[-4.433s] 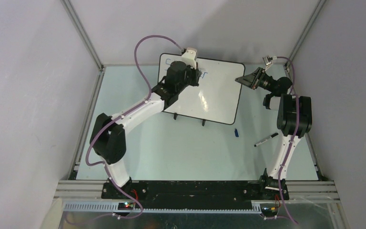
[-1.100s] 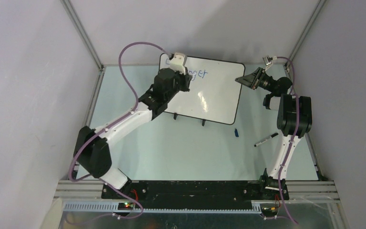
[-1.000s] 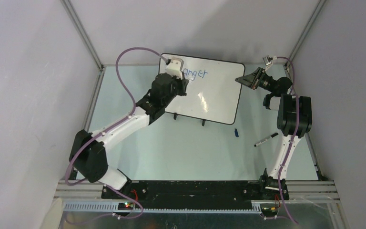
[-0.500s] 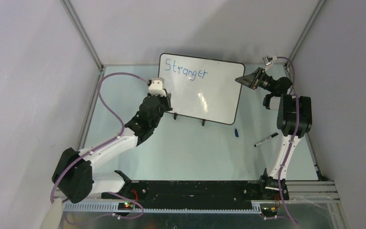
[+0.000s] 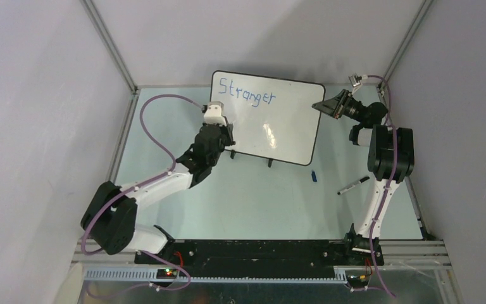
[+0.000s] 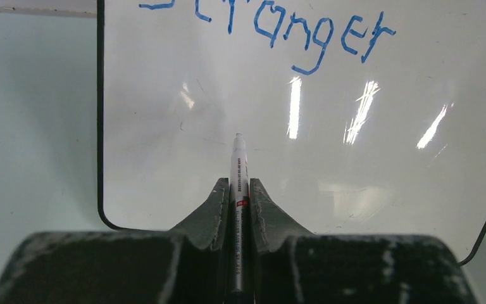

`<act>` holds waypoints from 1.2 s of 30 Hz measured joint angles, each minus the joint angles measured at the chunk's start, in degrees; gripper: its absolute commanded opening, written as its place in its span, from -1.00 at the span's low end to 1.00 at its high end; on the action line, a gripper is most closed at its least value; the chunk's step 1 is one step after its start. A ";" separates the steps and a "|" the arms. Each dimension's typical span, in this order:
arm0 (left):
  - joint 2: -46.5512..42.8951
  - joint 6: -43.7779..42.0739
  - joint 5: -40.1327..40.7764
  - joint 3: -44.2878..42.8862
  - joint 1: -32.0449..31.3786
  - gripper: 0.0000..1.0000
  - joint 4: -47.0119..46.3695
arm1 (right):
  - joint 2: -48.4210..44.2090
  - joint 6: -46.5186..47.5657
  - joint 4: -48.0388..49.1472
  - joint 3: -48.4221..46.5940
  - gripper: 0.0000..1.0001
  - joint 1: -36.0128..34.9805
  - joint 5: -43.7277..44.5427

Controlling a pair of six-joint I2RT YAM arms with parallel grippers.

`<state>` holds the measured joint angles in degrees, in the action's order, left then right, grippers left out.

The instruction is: Write a sentence on the whiteboard

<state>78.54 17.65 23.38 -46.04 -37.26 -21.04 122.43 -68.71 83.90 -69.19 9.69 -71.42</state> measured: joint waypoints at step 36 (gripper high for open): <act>9.03 11.89 -20.79 -6.95 10.84 -1.00 -0.31 | 0.00 0.00 0.00 0.00 -1.00 0.02 -0.02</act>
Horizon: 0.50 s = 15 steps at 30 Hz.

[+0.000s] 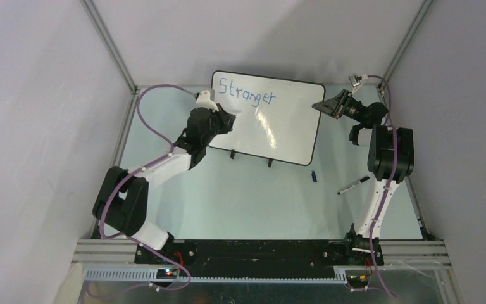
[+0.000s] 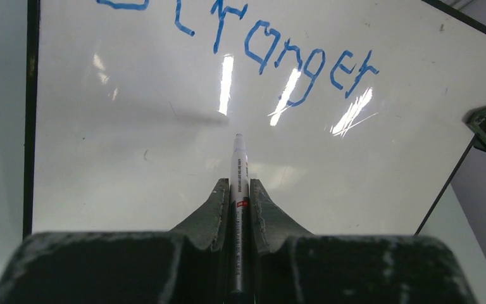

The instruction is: Write a sentence on the whiteboard

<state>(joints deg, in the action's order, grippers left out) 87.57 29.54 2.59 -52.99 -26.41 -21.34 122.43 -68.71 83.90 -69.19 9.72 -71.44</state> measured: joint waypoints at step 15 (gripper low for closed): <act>0.20 -2.67 4.61 -3.69 -1.53 -1.00 4.35 | 0.00 0.00 0.00 0.00 -1.00 -0.02 0.00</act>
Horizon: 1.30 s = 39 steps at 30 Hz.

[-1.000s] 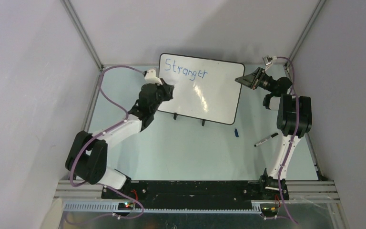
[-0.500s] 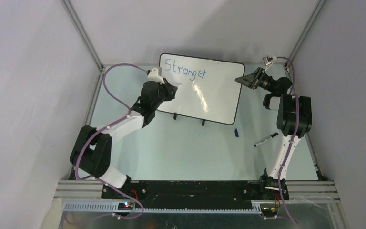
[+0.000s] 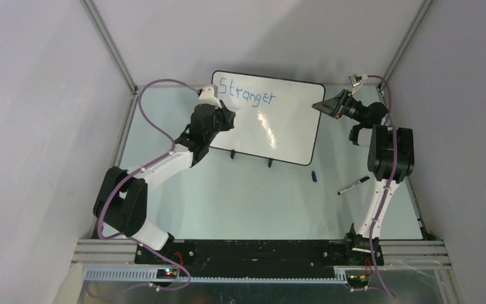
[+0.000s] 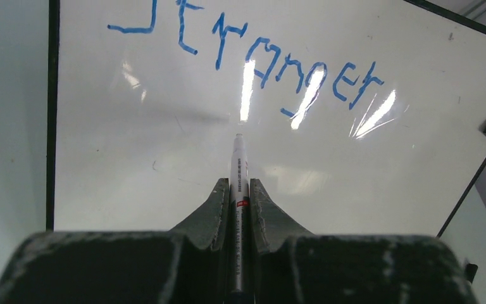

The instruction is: Write a sentence on the whiteboard

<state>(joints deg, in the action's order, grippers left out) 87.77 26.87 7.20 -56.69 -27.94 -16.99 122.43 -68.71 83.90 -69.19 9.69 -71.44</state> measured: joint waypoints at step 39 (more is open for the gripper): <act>4.15 -3.02 6.16 -6.56 -1.55 -1.00 8.02 | 0.00 0.00 0.00 0.00 -1.00 0.00 0.02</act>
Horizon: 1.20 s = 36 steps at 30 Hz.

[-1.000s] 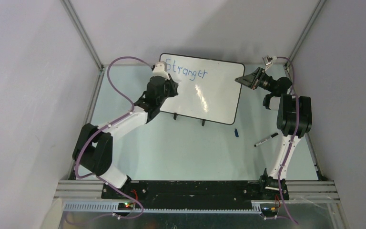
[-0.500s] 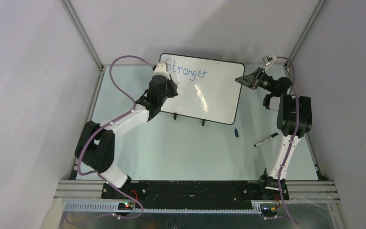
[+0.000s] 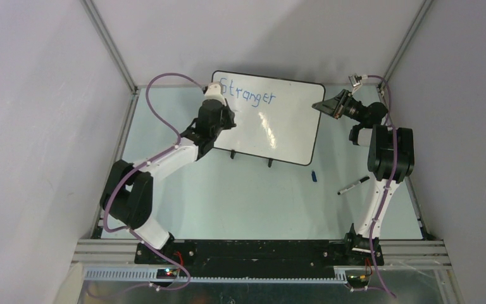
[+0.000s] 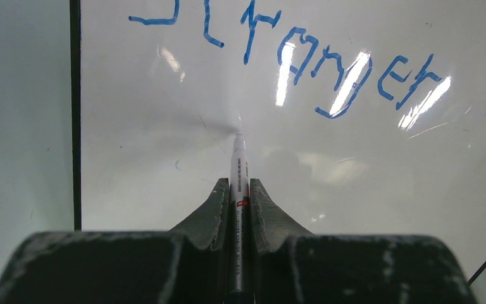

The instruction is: Write a sentence on the whiteboard

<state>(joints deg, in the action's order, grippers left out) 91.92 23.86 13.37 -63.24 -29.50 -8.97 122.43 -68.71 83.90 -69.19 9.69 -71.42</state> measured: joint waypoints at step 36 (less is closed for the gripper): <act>1.86 -0.39 -1.16 -2.25 0.00 -1.00 0.98 | 0.00 0.00 0.00 0.00 -1.00 0.02 -0.02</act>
<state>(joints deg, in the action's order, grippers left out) 93.78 23.46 12.21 -65.49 -29.50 -7.99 122.43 -68.71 83.90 -69.19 9.72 -71.44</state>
